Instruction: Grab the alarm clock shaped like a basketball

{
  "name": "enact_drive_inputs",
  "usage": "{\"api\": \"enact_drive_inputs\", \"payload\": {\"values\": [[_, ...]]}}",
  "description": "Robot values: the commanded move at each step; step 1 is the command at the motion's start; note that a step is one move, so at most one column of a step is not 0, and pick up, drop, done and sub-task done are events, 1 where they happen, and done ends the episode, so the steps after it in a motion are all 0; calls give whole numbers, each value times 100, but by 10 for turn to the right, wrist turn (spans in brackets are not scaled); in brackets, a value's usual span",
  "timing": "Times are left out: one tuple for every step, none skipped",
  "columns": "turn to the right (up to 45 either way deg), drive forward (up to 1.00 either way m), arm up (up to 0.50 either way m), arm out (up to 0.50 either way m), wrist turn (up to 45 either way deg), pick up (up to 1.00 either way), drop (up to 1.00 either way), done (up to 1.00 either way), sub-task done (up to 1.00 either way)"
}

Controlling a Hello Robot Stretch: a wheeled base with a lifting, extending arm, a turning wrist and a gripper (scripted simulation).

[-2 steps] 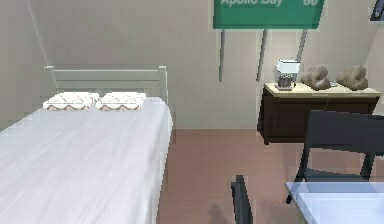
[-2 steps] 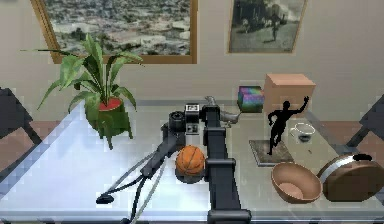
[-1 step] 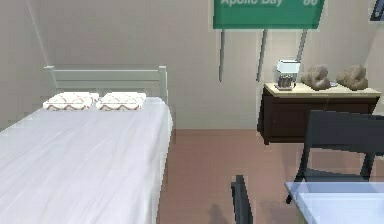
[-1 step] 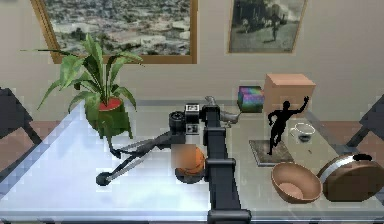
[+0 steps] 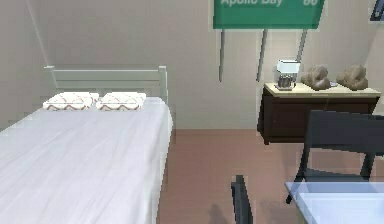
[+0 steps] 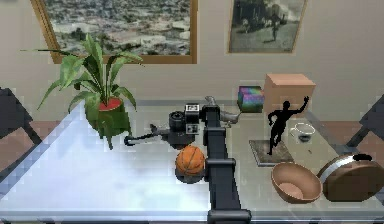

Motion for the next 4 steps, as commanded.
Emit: {"api": "enact_drive_inputs", "payload": {"values": [[0,0,0,0,450,0,0,0,0],[0,0,0,0,30,0,0,0,0],[0,0,-30,0,0,0,0,0,0],[0,0,0,0,0,100,0,0,0]]}}
